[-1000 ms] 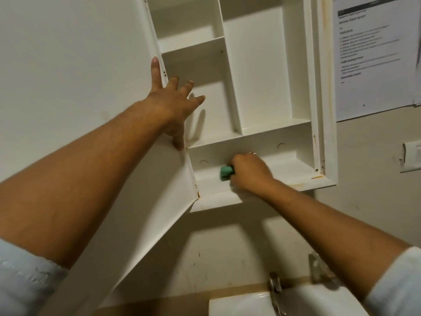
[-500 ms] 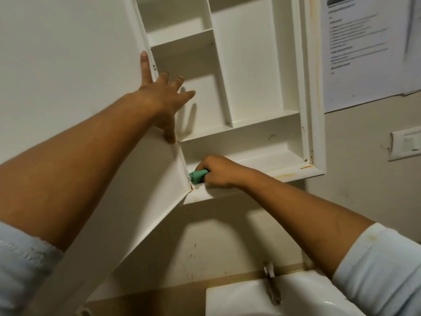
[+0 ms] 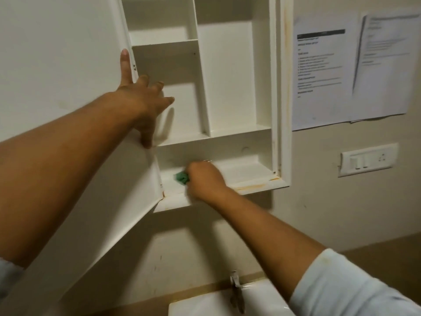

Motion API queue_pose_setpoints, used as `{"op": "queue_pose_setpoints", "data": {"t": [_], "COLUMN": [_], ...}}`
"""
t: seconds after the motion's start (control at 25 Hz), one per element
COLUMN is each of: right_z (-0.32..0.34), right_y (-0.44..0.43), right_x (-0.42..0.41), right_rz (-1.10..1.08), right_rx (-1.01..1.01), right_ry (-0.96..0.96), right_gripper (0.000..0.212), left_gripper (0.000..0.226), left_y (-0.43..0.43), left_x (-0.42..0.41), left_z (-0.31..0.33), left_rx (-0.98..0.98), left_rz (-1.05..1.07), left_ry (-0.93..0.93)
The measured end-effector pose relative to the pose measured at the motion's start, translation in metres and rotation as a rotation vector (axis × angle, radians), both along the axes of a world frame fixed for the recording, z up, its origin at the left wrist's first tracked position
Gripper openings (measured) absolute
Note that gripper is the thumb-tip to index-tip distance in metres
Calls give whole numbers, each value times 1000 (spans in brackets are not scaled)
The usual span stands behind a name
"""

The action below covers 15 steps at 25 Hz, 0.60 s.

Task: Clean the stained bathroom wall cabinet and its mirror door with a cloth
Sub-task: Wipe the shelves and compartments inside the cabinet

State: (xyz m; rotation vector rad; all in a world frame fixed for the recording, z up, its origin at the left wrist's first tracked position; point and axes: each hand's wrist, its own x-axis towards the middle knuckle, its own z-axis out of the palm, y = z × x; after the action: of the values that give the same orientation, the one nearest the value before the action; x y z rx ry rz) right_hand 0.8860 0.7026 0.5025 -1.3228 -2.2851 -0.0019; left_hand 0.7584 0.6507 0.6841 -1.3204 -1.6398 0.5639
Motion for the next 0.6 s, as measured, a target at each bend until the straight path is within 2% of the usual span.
{"op": "queue_pose_setpoints", "data": {"t": [0.08, 0.16, 0.36, 0.48, 0.6], "right_z": [-4, 0, 12, 14, 20], "right_y": [2, 15, 44, 53, 52], "right_x": [-10, 18, 115, 107, 104], "right_rz": [127, 79, -236, -282, -293], "right_rx": [21, 55, 71, 92, 13], "right_ry": [-8, -90, -255, -298, -226], "right_gripper": [35, 38, 12, 13, 14], "left_gripper": [132, 131, 123, 117, 114], "left_y": [1, 0, -2, -4, -6], "left_x": [1, 0, 0, 0, 3], "left_z": [-1, -2, -4, -7, -8], "left_rx": [6, 6, 2, -1, -12], "left_rz": [27, 32, -5, -9, -22], "left_ry": [2, 11, 14, -2, -13]}}
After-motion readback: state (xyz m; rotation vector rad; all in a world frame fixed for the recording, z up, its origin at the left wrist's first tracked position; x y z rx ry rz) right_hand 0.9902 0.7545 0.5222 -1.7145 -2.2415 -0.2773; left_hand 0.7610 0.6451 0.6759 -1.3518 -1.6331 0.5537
